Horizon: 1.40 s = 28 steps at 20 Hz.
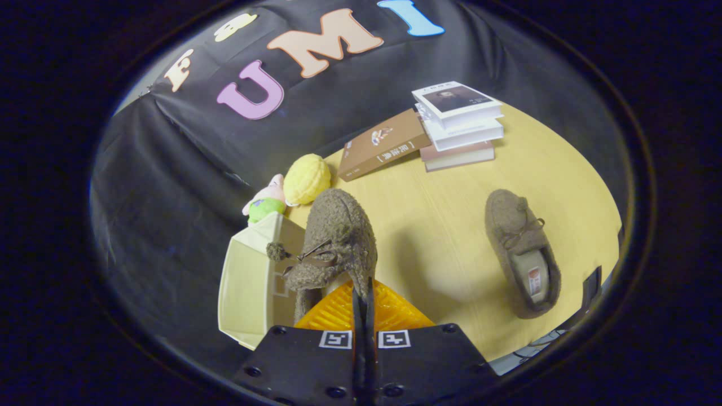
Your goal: Open the storage box then place both shoes into the box .Put the left shoe in first, then the right shoe, with the right side of both shoes facing outward in a uniform manner.
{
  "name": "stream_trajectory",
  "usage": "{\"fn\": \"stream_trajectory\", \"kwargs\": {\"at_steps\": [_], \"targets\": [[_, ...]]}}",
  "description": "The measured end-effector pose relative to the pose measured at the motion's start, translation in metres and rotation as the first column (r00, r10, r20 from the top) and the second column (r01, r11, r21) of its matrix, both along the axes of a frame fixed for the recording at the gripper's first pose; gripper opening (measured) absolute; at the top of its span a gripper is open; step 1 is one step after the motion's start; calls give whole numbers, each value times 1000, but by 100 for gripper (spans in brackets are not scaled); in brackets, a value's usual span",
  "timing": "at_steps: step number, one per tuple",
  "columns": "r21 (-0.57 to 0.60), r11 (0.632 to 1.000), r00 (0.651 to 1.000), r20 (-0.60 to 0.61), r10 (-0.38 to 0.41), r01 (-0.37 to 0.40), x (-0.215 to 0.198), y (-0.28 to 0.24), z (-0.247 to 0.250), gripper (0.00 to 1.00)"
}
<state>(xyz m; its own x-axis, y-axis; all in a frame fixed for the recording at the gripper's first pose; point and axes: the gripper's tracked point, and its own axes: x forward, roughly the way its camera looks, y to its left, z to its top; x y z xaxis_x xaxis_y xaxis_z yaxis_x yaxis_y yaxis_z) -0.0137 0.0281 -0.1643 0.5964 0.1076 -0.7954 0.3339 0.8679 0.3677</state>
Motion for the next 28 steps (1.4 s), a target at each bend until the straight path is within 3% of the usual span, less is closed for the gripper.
{"fn": "stream_trajectory", "kwargs": {"at_steps": [10,17,22,28], "targets": [[69,996,993,106,49,-57,41,139,38,3],[58,995,997,1,76,-76,48,210,-23,3],[19,998,993,-93,66,-64,53,234,-71,3],[-60,990,969,-222,111,-127,53,254,-112,4]]}}
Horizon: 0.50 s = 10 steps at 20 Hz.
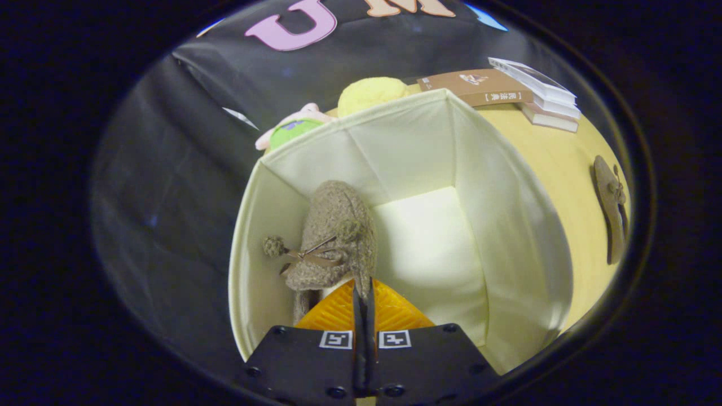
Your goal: Open the storage box then place both shoes into the box .Put the left shoe in first, then the right shoe, with the right side of both shoes facing outward in a uniform manner.
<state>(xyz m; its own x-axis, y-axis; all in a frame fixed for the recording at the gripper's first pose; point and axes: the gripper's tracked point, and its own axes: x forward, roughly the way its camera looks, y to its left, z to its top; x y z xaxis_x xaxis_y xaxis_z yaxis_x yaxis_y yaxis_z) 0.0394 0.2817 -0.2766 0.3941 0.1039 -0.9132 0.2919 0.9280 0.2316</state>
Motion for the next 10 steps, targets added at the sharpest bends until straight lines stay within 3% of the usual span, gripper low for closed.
{"fn": "stream_trajectory", "kwargs": {"at_steps": [7,10], "targets": [[-27,994,994,-45,101,-102,-8,12,-17,7],[30,989,989,-42,145,-144,-10,16,-15,22]]}}
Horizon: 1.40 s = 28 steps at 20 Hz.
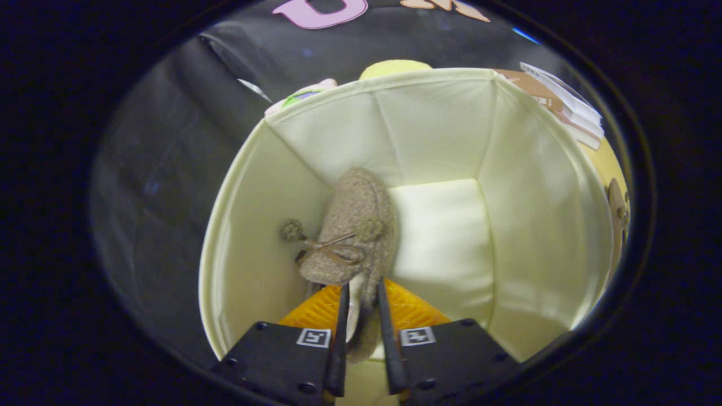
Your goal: Open the storage box then place both shoes into the box .Put the left shoe in first, then the right shoe, with the right side of both shoes facing outward in a uniform manner.
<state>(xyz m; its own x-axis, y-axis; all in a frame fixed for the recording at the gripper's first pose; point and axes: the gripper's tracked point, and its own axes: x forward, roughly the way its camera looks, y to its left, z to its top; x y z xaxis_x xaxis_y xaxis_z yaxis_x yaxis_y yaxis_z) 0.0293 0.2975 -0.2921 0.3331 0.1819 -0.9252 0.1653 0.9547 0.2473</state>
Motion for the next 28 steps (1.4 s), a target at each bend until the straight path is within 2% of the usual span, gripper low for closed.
{"fn": "stream_trajectory", "kwargs": {"at_steps": [5,6,10,12,15,18,23,28], "targets": [[98,993,995,74,63,-70,-3,7,36,60],[91,992,990,120,80,-91,-2,2,47,68],[59,975,933,309,185,-213,2,-17,100,98],[18,967,888,401,226,-254,4,-34,125,99],[-62,961,818,512,261,-268,6,-74,152,99],[-117,967,789,560,253,-227,3,-127,164,99],[-257,955,779,564,273,-148,-11,-226,165,100],[-319,947,822,527,217,-45,-35,-328,156,100]]}}
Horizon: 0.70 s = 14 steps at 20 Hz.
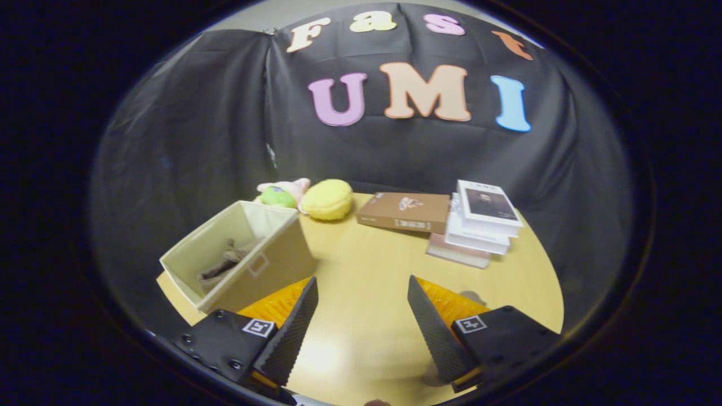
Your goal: Open the storage box then place both shoes into the box .Put the left shoe in first, then the right shoe, with the right side of both shoes facing outward in a uniform manner.
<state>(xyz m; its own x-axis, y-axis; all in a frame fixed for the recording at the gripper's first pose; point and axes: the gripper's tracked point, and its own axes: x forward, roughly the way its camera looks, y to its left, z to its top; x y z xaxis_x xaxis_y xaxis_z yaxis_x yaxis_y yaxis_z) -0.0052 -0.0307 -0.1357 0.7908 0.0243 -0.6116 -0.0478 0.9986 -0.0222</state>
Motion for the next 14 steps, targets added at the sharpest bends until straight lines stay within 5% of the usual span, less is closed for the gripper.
{"fn": "stream_trajectory", "kwargs": {"at_steps": [7,14], "targets": [[-9,985,983,-61,-175,175,-40,-111,-23,100],[-50,984,968,-179,-176,169,-71,-151,-79,100]]}}
